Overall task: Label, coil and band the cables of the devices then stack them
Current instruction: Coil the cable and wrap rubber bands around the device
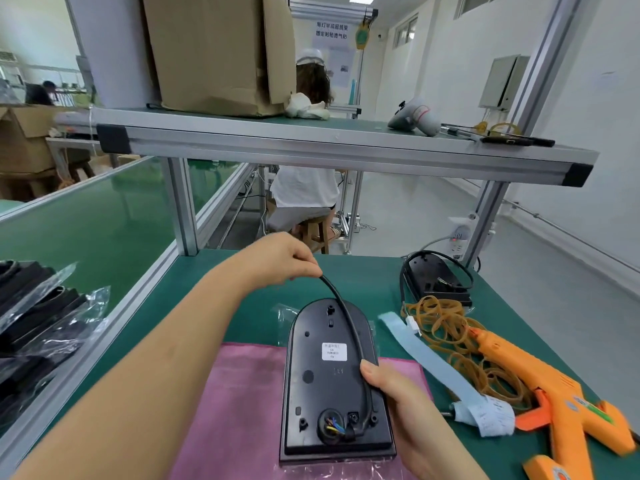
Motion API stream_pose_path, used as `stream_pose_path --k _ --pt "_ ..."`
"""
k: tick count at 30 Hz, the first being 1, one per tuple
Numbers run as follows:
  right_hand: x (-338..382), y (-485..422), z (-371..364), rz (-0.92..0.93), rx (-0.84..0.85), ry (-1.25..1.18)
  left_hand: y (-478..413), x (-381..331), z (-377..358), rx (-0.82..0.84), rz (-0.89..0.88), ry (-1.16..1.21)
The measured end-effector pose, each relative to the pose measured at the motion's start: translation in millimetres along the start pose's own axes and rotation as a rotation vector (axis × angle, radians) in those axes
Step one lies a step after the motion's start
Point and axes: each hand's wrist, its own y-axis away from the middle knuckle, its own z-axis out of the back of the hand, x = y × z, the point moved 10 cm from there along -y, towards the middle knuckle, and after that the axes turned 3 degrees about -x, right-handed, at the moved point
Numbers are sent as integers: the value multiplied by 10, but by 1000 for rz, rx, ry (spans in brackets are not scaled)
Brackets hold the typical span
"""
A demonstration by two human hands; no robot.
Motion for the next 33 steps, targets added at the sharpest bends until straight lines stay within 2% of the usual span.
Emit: stream_pose_path --k 4,10,13,16,21,24,29,33 --pt "-72 24 -47 -44 8 -78 75 -22 -14 57 86 -99" --pt "-36 21 -28 -36 -55 -161 389 19 -308 235 260 98" --pt "-13 11 -41 -28 -71 -190 570 1 -434 335 330 303" --pt "-1 -20 -13 -39 -90 -194 681 -30 -485 365 351 395" --pt "2 -64 21 -51 -135 -164 728 -5 -478 279 290 370" --pt "6 -79 20 -53 -122 -156 743 31 -393 135 200 286" --pt "-14 -98 7 -70 -114 -162 926 107 -495 -45 220 547" --pt "-15 -107 -8 -48 -94 -134 1070 177 -602 -98 288 765"
